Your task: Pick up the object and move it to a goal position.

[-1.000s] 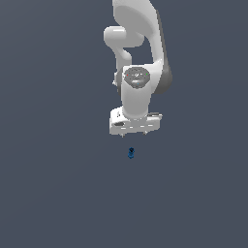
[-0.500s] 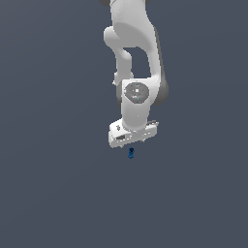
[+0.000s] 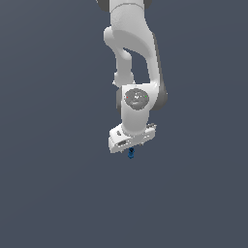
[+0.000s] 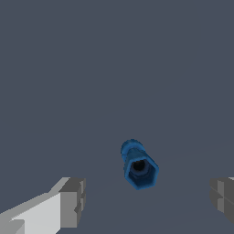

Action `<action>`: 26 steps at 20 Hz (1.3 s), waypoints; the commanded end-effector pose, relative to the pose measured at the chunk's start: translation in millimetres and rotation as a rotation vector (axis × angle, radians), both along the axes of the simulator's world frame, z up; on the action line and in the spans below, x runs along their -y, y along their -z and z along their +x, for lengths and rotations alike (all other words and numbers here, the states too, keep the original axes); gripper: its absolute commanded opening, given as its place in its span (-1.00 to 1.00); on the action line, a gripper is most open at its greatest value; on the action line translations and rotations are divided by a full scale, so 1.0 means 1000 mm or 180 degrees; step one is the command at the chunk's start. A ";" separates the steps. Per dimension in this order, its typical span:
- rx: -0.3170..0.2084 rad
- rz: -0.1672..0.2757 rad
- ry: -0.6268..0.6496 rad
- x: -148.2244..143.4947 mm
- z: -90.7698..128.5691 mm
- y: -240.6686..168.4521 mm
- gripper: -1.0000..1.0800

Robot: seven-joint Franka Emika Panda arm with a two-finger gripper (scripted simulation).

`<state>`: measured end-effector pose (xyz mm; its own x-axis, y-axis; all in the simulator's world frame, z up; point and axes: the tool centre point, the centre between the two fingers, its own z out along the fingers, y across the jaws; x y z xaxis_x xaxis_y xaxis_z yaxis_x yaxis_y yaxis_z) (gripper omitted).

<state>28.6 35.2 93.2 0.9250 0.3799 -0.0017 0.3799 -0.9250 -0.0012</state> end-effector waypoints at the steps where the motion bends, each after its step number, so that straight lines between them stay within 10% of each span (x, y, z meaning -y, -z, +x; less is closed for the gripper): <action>1: 0.0001 0.0000 -0.0001 0.000 0.000 0.000 0.92; 17: 0.0006 -0.0001 -0.0018 0.000 0.001 0.050 0.92; 18: 0.0006 -0.0001 -0.0018 0.000 0.001 0.050 -1.00; 26: 0.0006 -0.0001 -0.0018 0.000 0.001 0.050 -1.00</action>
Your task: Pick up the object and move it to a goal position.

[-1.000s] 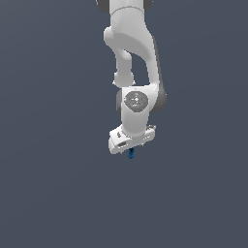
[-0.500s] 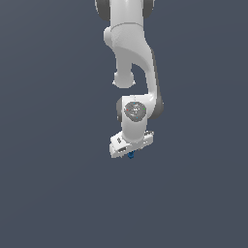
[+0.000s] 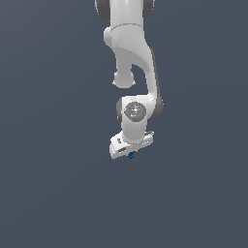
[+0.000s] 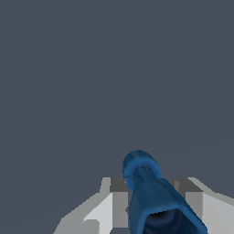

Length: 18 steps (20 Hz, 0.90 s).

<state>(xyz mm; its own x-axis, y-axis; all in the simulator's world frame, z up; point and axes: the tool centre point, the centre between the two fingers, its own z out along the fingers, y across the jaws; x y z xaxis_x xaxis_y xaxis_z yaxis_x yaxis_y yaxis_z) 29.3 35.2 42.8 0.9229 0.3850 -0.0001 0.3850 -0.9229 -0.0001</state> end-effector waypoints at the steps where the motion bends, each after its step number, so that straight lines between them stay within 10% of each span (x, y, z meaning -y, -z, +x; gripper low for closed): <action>1: 0.0000 0.0000 0.0000 0.000 0.000 0.000 -1.00; 18: 0.0001 0.0002 -0.0002 0.028 0.023 -0.076 -1.00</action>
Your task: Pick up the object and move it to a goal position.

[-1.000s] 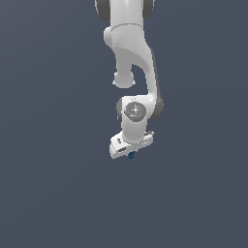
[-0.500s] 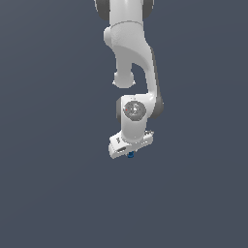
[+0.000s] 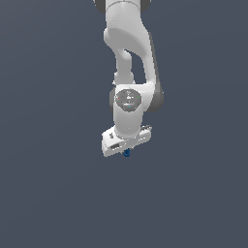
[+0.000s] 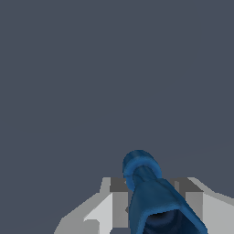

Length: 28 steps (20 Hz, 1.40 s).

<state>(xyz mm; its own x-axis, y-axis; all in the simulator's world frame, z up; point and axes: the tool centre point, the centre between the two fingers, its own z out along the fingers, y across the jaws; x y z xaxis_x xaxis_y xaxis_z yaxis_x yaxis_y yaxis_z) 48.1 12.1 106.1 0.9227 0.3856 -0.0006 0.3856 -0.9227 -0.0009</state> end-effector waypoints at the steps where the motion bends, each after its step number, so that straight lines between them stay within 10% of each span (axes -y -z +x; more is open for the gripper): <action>1: 0.0003 0.0001 0.0000 0.008 0.007 -0.022 -1.00; 28: 0.0003 0.0000 0.0001 0.082 0.074 -0.224 -1.00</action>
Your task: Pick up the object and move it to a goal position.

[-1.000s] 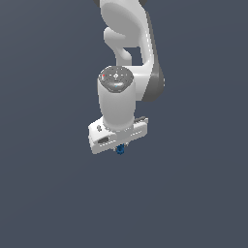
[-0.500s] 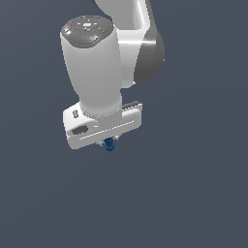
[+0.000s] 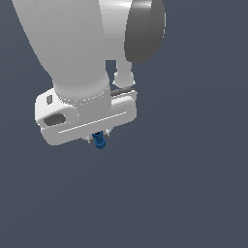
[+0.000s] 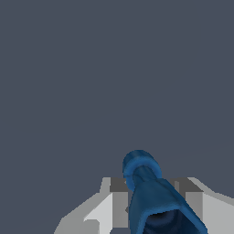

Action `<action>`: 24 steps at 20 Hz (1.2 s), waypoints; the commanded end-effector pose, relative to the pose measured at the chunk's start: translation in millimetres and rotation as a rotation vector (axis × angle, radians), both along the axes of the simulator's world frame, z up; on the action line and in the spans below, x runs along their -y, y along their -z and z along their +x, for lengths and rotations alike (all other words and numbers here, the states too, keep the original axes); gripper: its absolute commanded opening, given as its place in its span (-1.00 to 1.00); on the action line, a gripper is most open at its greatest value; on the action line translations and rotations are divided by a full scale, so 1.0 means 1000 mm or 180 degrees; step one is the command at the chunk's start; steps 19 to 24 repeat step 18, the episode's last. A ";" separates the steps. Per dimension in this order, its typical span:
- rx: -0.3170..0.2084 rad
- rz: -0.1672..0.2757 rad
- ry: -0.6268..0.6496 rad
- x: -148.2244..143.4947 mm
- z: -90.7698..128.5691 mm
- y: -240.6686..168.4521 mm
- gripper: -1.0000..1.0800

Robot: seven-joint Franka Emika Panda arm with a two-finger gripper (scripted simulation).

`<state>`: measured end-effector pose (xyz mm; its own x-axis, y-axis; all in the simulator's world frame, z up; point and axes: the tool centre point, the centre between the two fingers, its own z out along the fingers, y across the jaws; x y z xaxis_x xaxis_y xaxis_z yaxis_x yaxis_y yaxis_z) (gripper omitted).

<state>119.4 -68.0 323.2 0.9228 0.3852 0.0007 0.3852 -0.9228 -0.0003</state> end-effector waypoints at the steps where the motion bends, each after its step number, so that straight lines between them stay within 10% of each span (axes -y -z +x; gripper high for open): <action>1: -0.0002 -0.0001 -0.0001 0.004 0.004 -0.010 -1.00; 24: -0.0002 -0.0002 0.0000 0.012 0.013 -0.032 -1.00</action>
